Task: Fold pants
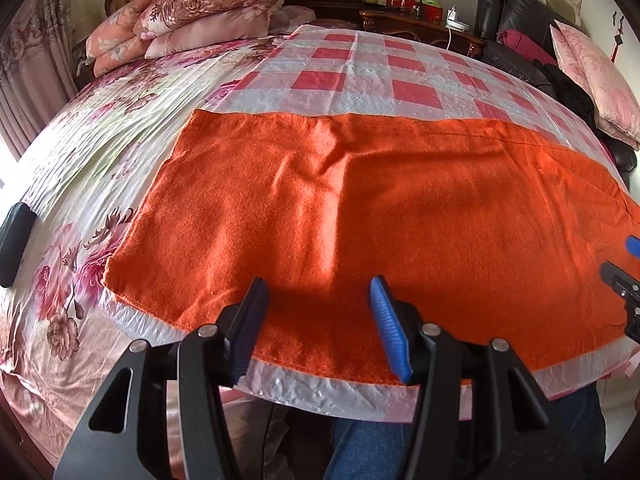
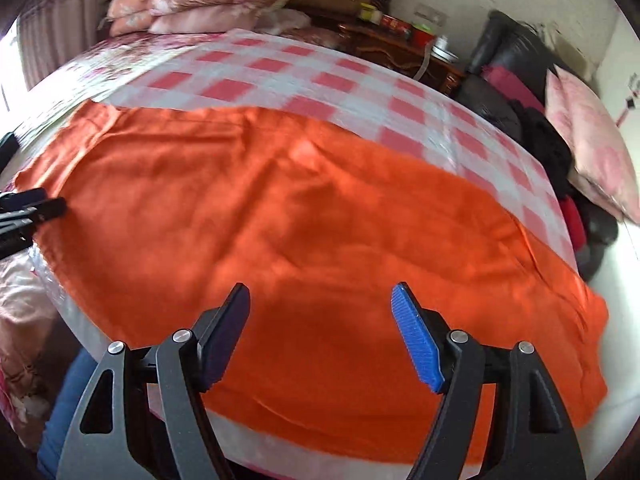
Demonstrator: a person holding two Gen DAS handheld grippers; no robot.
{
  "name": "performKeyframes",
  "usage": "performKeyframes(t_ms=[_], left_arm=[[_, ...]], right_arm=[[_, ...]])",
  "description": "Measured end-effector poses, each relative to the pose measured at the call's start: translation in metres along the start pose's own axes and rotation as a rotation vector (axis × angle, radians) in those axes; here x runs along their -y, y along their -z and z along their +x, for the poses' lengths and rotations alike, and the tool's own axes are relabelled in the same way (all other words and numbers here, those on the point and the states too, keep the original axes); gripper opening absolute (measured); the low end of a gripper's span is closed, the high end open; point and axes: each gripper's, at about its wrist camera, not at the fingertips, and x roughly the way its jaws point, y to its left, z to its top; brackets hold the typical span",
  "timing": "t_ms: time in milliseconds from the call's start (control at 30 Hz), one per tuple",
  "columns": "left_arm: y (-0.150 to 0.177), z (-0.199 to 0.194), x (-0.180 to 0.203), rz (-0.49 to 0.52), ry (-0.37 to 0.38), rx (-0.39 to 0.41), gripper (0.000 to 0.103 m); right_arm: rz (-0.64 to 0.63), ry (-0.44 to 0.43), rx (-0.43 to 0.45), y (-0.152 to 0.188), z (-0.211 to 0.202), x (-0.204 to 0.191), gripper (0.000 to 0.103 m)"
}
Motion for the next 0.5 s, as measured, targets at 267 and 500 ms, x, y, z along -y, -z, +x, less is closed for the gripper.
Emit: performKeyframes(t_ms=[267, 500], left_arm=[[-0.004, 0.002, -0.019, -0.018, -0.003, -0.012, 0.061], [-0.006, 0.004, -0.062, -0.09, -0.07, -0.023, 0.061]], right_arm=[[0.039, 0.054, -0.068, 0.027, 0.009, 0.026, 0.08], [0.07, 0.016, -0.075, 0.035, 0.01, 0.036, 0.088]])
